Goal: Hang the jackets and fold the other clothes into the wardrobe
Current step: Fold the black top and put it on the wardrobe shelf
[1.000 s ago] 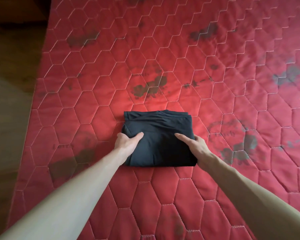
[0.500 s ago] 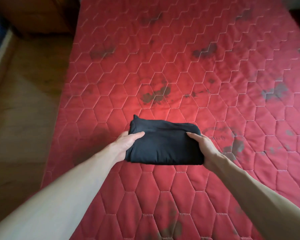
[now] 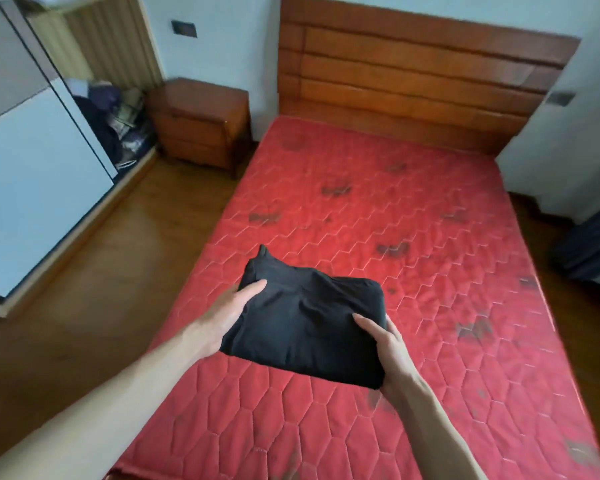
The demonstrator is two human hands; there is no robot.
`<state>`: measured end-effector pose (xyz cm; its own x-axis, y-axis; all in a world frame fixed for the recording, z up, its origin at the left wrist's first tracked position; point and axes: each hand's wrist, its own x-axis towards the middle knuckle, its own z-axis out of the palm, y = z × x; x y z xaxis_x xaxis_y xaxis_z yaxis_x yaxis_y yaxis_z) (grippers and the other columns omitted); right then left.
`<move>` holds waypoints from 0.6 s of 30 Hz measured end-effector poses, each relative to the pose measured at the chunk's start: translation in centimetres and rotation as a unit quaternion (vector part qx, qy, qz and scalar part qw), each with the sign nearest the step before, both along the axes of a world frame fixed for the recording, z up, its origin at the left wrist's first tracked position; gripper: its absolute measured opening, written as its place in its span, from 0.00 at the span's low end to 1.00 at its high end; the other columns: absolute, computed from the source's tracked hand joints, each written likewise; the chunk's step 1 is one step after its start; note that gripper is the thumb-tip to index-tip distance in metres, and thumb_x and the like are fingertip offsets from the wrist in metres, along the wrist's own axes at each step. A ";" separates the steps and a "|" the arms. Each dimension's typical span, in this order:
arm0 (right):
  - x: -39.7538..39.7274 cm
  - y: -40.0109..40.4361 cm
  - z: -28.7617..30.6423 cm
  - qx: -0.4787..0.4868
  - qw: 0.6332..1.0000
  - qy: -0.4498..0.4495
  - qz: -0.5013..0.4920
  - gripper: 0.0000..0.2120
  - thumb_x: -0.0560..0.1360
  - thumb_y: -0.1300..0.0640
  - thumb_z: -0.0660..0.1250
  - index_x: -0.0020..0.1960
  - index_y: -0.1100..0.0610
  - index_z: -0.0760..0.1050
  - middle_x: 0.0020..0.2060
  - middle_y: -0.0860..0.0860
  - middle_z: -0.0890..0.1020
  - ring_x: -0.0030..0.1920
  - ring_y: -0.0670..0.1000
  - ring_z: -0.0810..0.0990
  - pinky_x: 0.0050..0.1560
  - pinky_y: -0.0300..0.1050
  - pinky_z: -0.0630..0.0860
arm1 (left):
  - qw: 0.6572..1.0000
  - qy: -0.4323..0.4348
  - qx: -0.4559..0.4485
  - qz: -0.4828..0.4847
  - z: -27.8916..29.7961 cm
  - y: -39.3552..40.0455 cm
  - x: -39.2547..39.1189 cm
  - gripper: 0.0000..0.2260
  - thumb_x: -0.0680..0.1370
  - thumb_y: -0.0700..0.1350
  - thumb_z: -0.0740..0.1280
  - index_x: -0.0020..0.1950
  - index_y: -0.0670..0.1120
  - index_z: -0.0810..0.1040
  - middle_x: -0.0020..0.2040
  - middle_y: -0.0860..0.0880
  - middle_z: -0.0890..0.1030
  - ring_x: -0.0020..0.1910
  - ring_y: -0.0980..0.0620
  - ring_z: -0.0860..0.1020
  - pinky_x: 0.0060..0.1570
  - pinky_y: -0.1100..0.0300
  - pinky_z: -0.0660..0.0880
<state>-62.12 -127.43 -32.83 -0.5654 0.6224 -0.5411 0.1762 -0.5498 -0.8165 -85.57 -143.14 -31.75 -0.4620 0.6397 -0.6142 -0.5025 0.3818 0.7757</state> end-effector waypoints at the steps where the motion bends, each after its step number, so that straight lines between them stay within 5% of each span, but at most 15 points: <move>1: 0.0 -0.2 1.8 0.004 1.000 -0.002 0.013 0.11 0.72 0.51 0.77 0.53 0.45 0.85 0.55 0.55 0.88 0.54 0.57 0.88 0.50 0.52 0.85 | 1.000 0.011 0.014 0.016 1.7 -0.9 0.6 0.12 0.82 0.56 0.69 0.62 0.53 0.82 0.55 0.52 0.88 0.52 0.52 0.87 0.38 0.62 0.82; 6: -1.5 -2.0 9.4 0.021 0.995 0.038 0.087 0.08 0.77 0.50 0.73 0.56 0.44 0.85 0.56 0.53 0.88 0.54 0.54 0.88 0.46 0.47 0.84 | 0.992 0.045 0.037 0.111 7.6 -6.6 3.3 0.12 0.82 0.56 0.68 0.64 0.56 0.82 0.59 0.54 0.86 0.58 0.51 0.85 0.59 0.50 0.80; 18: -12.9 -15.0 16.7 0.040 0.943 0.158 0.291 0.11 0.82 0.53 0.67 0.62 0.44 0.83 0.60 0.53 0.86 0.61 0.54 0.85 0.53 0.47 0.84 | 0.933 0.019 0.064 0.353 16.0 -24.4 2.2 0.15 0.81 0.60 0.69 0.63 0.55 0.83 0.57 0.50 0.87 0.53 0.48 0.87 0.43 0.53 0.84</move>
<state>-75.00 -142.47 -16.17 -0.9488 0.1886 -0.2535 0.1705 -0.3698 -0.9133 -83.39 -167.50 -15.70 -0.8155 0.2356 -0.5286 -0.5656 -0.1312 0.8142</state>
